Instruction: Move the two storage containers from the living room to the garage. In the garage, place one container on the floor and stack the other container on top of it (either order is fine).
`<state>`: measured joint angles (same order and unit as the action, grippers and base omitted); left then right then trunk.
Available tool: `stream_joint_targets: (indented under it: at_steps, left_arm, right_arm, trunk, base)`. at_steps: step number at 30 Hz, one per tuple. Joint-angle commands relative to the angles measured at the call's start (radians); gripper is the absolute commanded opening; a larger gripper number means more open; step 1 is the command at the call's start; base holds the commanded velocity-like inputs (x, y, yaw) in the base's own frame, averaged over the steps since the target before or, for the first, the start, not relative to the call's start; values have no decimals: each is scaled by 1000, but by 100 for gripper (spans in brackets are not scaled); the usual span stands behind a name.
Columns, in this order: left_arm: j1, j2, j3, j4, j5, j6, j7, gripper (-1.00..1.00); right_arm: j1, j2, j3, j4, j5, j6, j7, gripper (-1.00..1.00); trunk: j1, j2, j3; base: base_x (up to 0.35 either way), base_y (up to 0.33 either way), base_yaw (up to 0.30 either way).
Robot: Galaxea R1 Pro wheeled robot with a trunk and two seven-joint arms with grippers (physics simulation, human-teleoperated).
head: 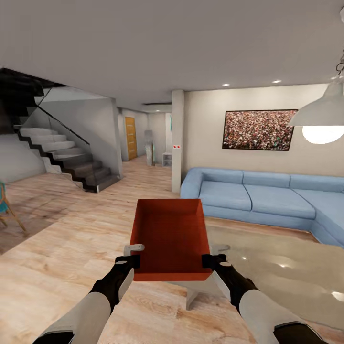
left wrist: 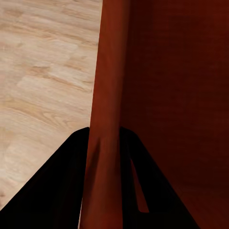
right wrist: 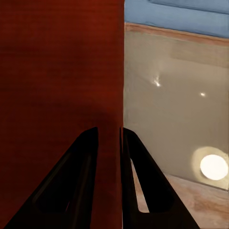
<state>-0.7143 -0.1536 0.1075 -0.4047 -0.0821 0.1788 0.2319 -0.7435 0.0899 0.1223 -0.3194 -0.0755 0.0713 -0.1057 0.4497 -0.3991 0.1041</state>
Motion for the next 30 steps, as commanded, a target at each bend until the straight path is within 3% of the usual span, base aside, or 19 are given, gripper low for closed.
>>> stream_joint_targets:
  at_steps: [1,30]
  left_arm:
    - [-1,-3,29,-43,-30,8,45,-100]
    - [-1,-1,29,-40,-29,8,43,-100]
  right_arm:
    - [1,13,-6,0,-7,5,-2,-100]
    - [1,13,-6,0,-7,5,-2,-100]
  trunk:
    - [0,-1,-1]
    - [0,-1,-1]
  base:
    - [0,0,300]
    - [0,0,300]
